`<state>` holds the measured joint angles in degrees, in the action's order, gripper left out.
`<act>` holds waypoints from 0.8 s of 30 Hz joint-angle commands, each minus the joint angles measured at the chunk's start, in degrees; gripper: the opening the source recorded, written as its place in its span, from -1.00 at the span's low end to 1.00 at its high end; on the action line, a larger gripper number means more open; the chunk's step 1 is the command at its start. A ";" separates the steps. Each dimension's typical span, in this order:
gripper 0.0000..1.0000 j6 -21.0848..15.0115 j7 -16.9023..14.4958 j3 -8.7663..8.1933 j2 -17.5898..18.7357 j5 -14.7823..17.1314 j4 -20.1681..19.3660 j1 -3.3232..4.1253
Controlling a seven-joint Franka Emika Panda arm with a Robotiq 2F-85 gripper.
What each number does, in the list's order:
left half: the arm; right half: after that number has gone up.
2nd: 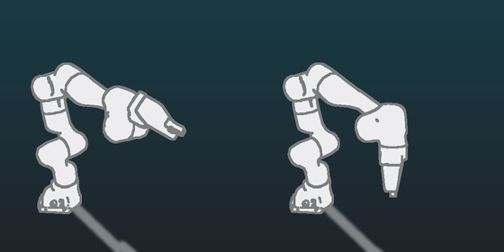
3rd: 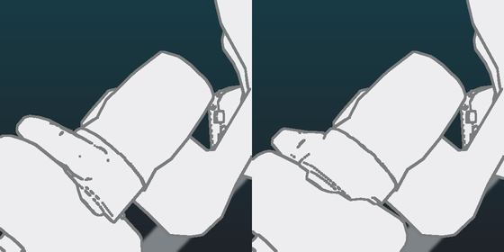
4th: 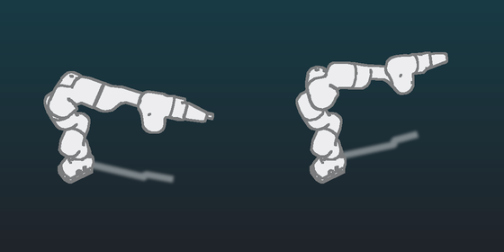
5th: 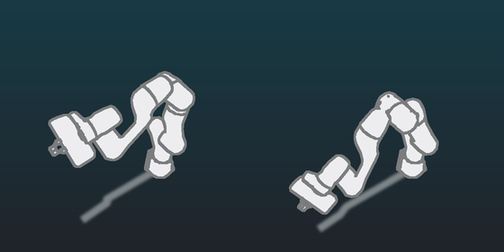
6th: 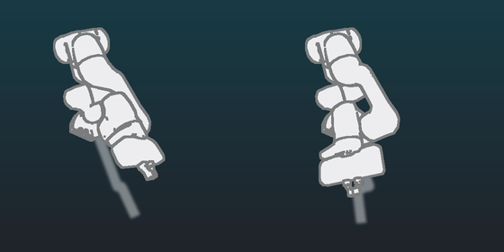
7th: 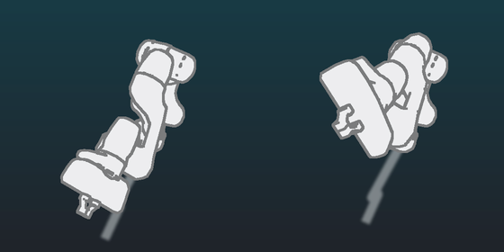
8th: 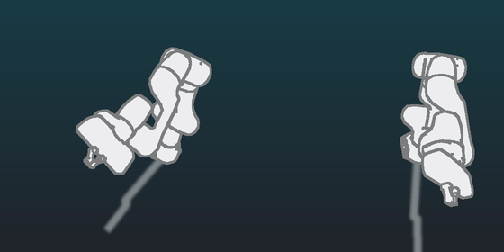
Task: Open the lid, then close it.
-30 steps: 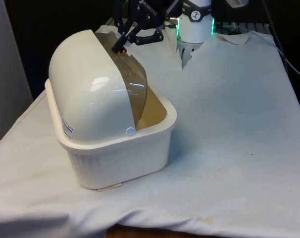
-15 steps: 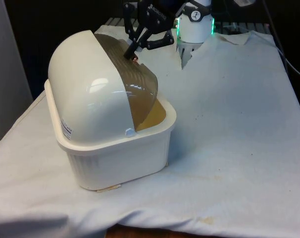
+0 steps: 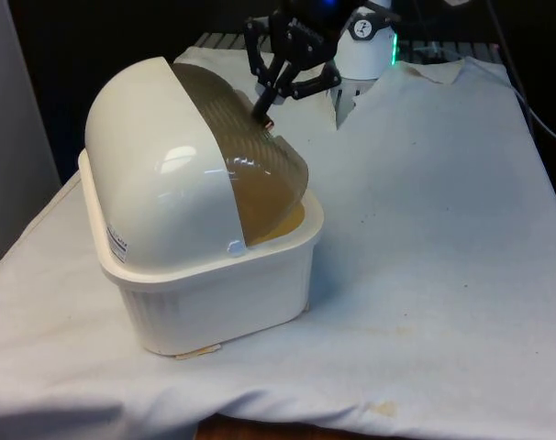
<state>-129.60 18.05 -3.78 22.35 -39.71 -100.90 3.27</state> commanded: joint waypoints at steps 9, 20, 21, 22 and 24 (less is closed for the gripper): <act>-1.00 -0.29 -4.98 0.86 0.23 5.61 -0.23 -0.29; -1.00 2.12 -7.79 1.66 -1.72 7.56 -0.97 0.34; -1.00 2.52 -7.85 1.83 -2.01 7.62 -1.03 0.34; -1.00 2.86 -7.91 2.01 -2.23 7.68 -1.15 0.40; -1.00 2.86 -7.28 1.83 -1.89 6.93 -0.69 0.46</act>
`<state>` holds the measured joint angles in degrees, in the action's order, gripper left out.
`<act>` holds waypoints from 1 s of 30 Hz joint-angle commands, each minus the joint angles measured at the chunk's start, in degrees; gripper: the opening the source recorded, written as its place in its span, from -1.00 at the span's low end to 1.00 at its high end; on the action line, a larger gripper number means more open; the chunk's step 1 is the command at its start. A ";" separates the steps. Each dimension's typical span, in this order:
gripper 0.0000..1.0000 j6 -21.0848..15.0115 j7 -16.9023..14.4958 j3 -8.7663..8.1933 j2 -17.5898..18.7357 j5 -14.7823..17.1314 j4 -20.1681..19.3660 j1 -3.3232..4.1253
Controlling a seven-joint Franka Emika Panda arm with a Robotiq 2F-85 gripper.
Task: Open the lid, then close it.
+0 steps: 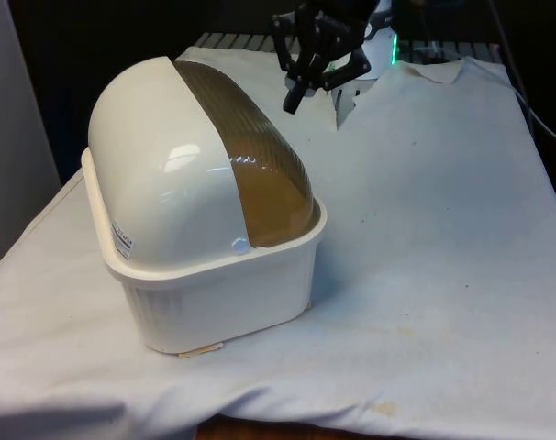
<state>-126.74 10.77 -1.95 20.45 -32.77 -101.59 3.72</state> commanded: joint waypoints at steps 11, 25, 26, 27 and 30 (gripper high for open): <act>-1.00 2.01 -0.52 2.52 -2.75 3.61 -2.69 0.06; -1.00 1.83 -1.09 4.30 -4.64 9.17 -5.56 0.00; -1.00 1.83 -1.15 4.41 -4.76 9.57 -5.73 0.00; -1.00 1.83 -1.26 4.64 -4.98 10.37 -6.07 0.00; -1.00 1.83 -1.38 4.87 -5.21 11.23 -6.47 0.00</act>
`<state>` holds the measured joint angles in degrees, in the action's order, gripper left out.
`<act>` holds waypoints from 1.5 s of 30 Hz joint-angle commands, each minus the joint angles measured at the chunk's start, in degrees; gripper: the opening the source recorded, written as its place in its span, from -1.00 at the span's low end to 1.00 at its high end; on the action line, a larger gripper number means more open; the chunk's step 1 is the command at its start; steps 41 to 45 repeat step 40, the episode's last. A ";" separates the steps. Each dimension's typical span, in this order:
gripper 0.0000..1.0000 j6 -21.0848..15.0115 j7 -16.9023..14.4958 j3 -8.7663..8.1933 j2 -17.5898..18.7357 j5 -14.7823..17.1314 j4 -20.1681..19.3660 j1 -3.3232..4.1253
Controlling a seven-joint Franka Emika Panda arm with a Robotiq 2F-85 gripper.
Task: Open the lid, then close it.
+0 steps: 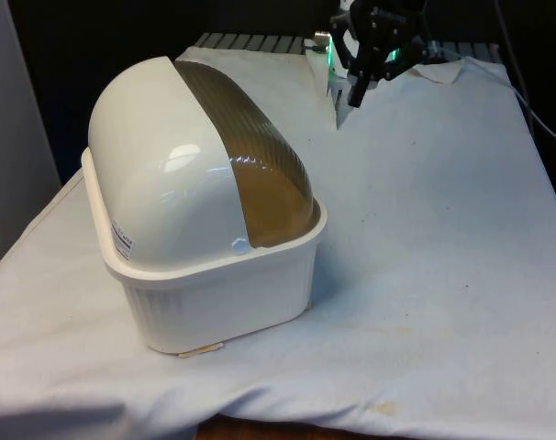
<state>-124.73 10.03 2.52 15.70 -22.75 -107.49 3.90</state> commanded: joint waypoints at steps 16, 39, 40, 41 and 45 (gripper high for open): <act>-1.00 -0.17 -1.38 1.55 -2.18 6.88 -3.44 0.00; -1.00 -1.15 -4.81 1.72 -4.64 16.04 -6.88 -0.23; -1.00 -0.74 -4.30 1.60 -4.53 15.36 -6.70 -0.06; -1.00 -0.74 -4.30 1.60 -4.53 15.36 -6.70 -0.06; -1.00 -0.74 -4.30 1.60 -4.53 15.36 -6.70 -0.06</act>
